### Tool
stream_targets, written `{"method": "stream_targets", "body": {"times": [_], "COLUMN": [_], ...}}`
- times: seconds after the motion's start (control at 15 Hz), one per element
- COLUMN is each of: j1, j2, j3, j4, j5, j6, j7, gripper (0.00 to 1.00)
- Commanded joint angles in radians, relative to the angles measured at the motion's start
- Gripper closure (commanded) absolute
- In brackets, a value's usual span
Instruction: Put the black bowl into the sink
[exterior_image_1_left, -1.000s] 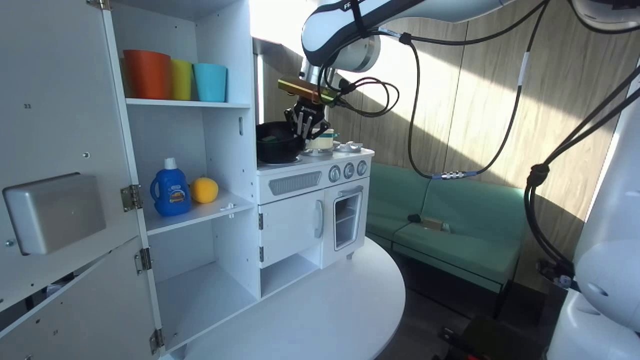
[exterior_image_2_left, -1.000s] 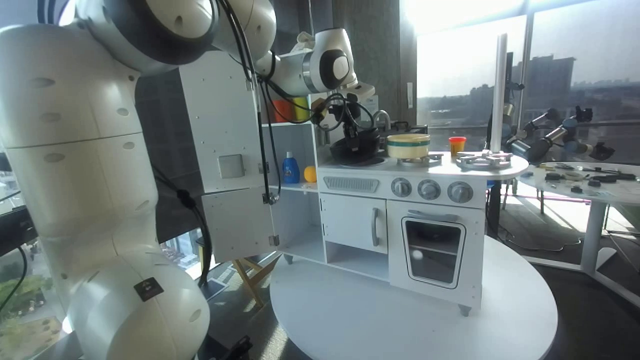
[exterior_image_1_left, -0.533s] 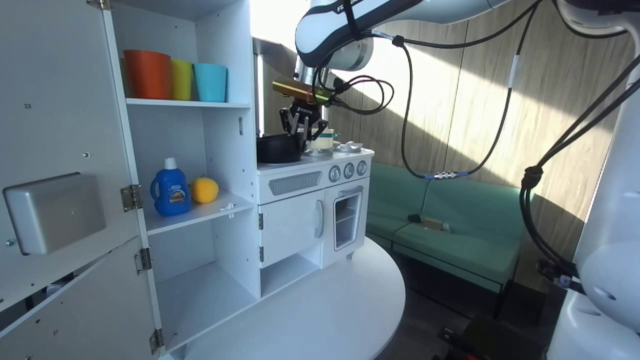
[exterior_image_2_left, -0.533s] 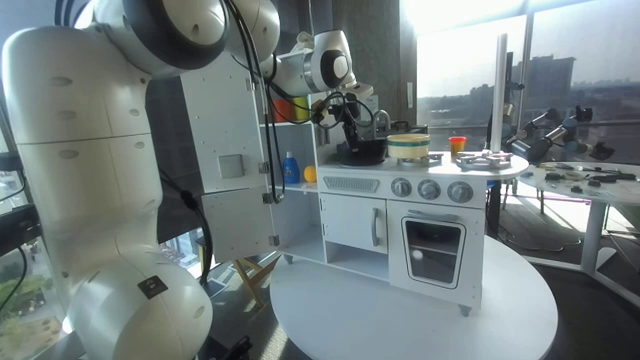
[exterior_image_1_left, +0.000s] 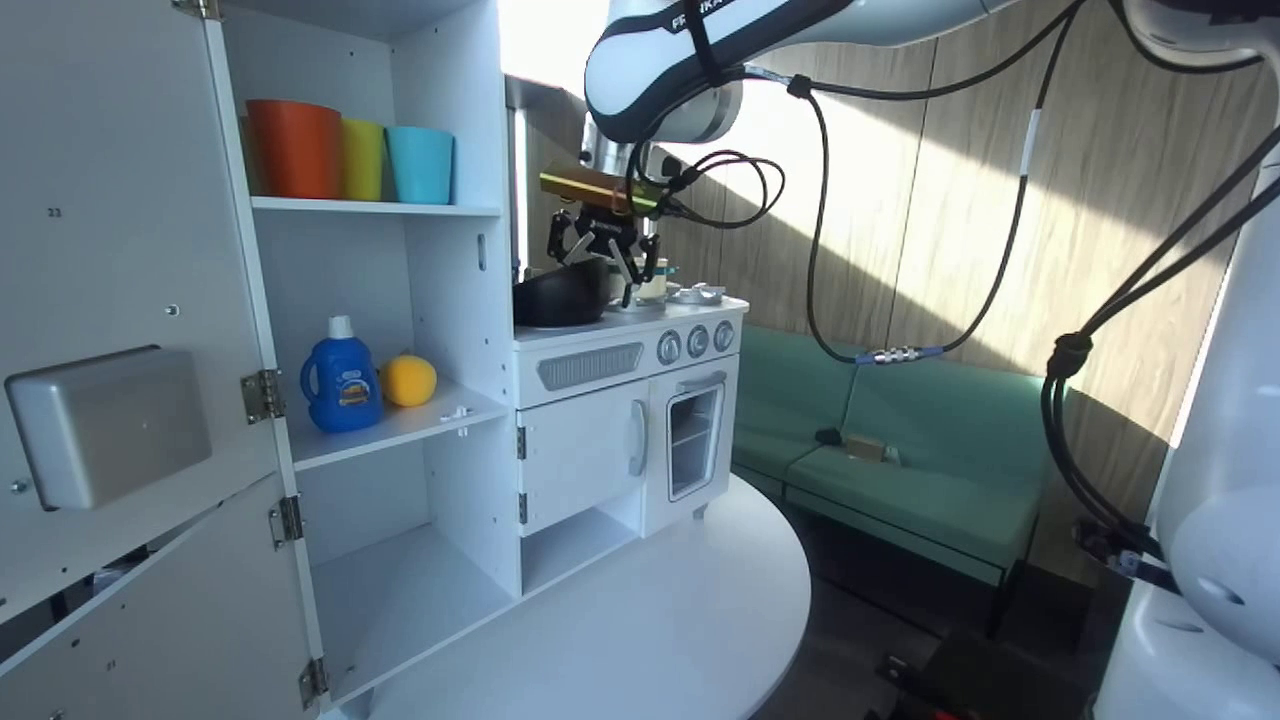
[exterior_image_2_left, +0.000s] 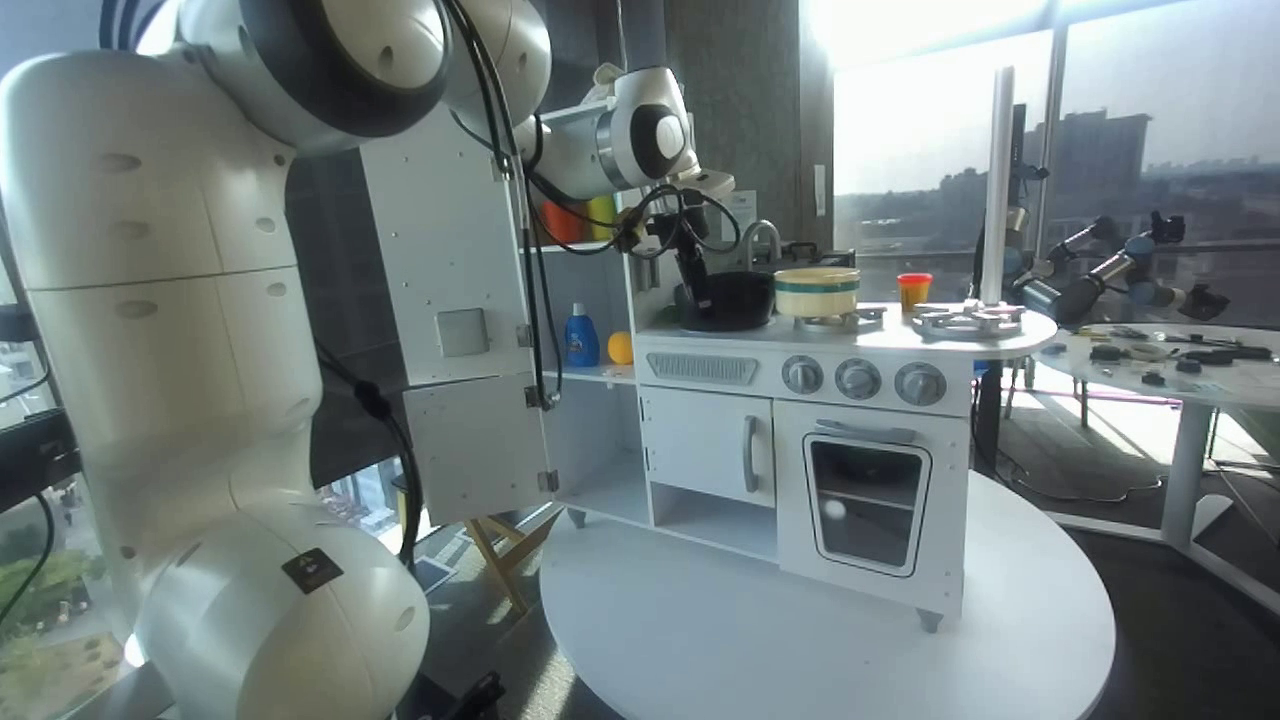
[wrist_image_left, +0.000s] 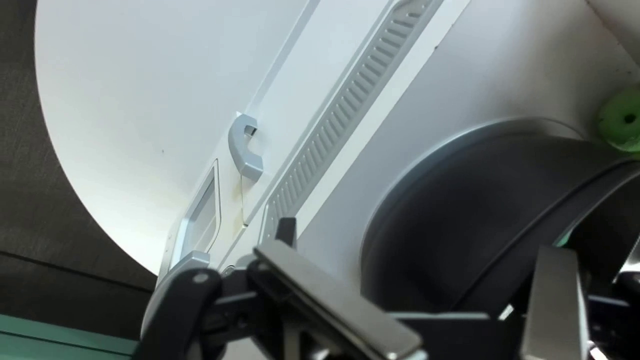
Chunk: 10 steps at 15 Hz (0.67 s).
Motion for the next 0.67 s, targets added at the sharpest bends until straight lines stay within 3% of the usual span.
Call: {"method": "stream_targets", "body": {"times": [0.0,0.27,0.6], "j1": [0.035,0.056,0.029], "j2": [-0.104,-0.21,-0.25], "j3": [0.01,0.053,0.071], "j4": [-0.109,-0.233,-0.317], "j5": [-0.085,-0.208,-0.228], "j6": [0.039,0.127,0.233], "j7": [0.012,0.007,-0.009], "gripper": [0.0,0.0,0.0]}}
